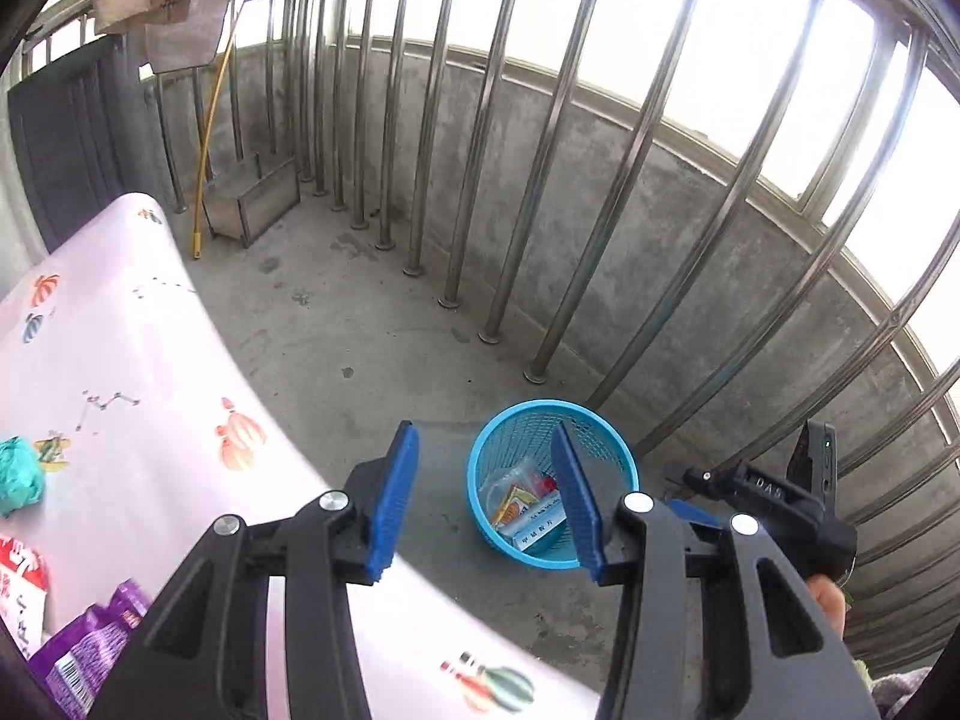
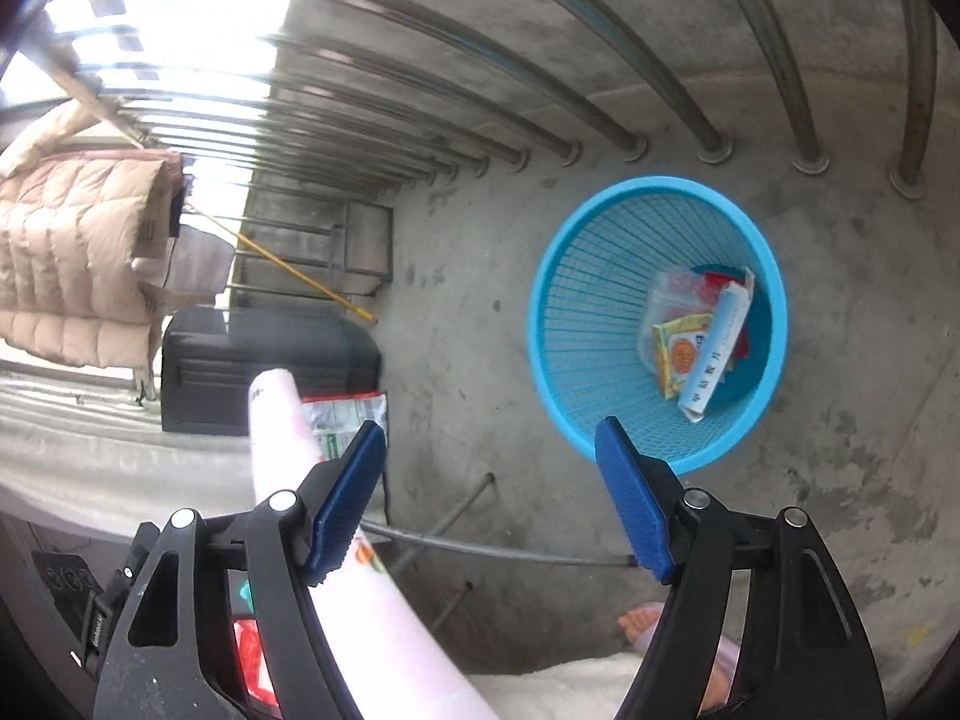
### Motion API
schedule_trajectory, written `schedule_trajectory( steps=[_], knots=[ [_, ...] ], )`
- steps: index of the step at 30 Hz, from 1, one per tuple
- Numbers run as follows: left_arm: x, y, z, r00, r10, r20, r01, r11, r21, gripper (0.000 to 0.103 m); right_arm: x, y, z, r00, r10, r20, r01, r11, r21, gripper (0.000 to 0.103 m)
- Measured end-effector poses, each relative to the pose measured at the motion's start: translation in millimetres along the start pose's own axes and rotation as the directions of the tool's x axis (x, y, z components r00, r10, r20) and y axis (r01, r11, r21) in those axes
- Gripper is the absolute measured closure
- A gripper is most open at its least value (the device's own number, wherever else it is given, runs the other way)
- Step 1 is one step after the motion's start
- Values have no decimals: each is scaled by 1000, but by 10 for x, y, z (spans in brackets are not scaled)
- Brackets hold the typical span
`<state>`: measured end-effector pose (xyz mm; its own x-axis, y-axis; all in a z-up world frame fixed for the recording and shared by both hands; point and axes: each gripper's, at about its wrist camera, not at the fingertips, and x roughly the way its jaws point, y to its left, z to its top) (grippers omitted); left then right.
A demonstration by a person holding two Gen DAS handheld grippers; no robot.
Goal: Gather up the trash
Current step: 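Move both tools back over the purple snack bag on the table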
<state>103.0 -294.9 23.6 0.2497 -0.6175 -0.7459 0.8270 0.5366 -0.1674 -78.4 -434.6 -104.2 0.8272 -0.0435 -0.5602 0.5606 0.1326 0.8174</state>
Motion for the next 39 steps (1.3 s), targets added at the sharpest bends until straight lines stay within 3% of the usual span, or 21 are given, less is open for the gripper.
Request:
schedule_trajectory(
  steps=[3,7,10,13,15,19,21,24,28,34,39],
  knots=[
    [-493,237,-241,998,28,56,-29,1000,1,56,1,340,-137,999,12,-37,-15,995,-99,39],
    [-1073,683,-577,984,136,111,-127,988,-84,56,68,803,-413,993,47,-109,-72,970,-233,42],
    [-1451,1035,-879,965,215,148,-186,965,-187,56,164,1097,-684,978,80,-191,-137,943,-305,45],
    [-1748,1361,-1233,942,303,143,-254,924,-286,56,317,1367,-1063,955,65,-289,-178,905,-387,47],
    [-1881,1551,-1492,930,350,116,-290,888,-357,56,441,1499,-1352,929,56,-366,-218,882,-418,48],
    [-2078,1783,-1892,918,386,90,-307,837,-453,56,619,1691,-1898,850,35,-526,-291,863,-413,50],
    [-2128,1845,-2010,914,394,91,-306,821,-482,56,638,1752,-2104,817,12,-577,-308,855,-418,50],
    [-2189,1930,-2104,906,411,103,-306,803,-511,56,609,1808,-2350,786,-46,-617,-294,849,-439,50],
    [-2169,2020,-2122,904,414,104,-299,787,-539,56,622,1733,-2575,743,-109,-660,-244,874,-420,50],
    [-2091,2069,-2125,911,398,108,-288,801,-524,56,688,1651,-2671,752,-136,-645,-131,928,-349,50],
    [-1976,2055,-2136,937,339,87,-248,820,-516,56,775,1693,-2732,777,-125,-617,-83,951,-298,42]
  ],
)
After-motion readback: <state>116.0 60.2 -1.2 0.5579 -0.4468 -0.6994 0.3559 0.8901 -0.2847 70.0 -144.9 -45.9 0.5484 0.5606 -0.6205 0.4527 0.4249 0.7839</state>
